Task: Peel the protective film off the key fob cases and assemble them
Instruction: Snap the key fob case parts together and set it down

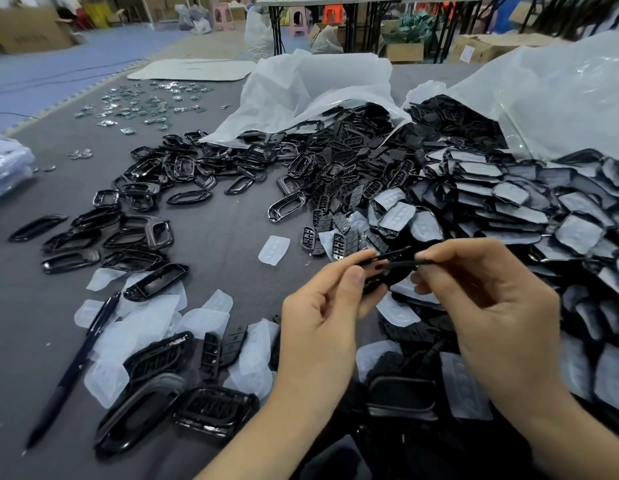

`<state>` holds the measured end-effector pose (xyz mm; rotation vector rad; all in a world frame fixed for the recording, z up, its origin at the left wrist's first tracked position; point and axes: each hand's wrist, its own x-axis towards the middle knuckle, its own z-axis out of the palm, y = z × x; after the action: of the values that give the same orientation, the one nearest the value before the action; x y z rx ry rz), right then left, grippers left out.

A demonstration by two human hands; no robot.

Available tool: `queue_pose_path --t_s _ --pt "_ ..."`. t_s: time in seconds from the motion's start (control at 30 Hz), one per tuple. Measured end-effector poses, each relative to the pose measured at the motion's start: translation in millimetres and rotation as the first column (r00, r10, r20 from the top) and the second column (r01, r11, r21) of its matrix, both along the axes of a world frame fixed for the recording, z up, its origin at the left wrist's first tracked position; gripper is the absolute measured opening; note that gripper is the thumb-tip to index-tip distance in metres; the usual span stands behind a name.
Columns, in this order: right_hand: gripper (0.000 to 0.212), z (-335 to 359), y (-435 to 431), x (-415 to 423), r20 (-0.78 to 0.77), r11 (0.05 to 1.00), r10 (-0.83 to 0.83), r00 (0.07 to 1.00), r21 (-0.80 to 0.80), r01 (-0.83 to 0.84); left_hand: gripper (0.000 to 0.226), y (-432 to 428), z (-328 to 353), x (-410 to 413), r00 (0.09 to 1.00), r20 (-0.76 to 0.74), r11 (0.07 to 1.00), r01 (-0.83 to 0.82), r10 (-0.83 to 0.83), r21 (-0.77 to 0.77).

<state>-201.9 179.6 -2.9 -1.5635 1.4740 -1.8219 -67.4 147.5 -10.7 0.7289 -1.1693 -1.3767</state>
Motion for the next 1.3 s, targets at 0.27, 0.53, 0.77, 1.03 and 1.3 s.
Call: queue_pose_path --t_s 0.27,0.53,0.77,1.03,1.3 --pt "0.025 1.6 -5.1 -7.0 0.163 0.995 0.017 0.986 0.092 -0.032 0.025 -5.1 -1.5 1.4 0.990 -0.116 0.986 0.093 -0.077 0.138" --pt "0.025 -4.0 -7.2 -7.9 0.130 0.984 -0.028 0.991 0.177 0.005 0.030 -7.0 -3.5 1.5 0.997 -0.019 0.989 0.076 -0.075 0.130" --pt "0.025 -0.2 -5.7 -2.7 0.100 0.967 0.060 0.993 0.242 -0.083 0.026 -8.8 -3.4 5.3 0.992 0.125 0.998 -0.013 0.006 0.057" --pt "0.024 2.5 -4.9 -2.8 0.032 0.957 0.108 0.994 0.267 -0.113 0.018 -8.7 -6.1 6.1 0.981 0.191 0.998 0.013 -0.024 0.062" --pt "0.021 -4.8 -4.4 2.4 0.095 0.956 0.129 0.987 0.251 -0.149 0.024 -5.0 -4.2 4.6 0.973 0.221 0.997 0.054 -0.066 0.059"
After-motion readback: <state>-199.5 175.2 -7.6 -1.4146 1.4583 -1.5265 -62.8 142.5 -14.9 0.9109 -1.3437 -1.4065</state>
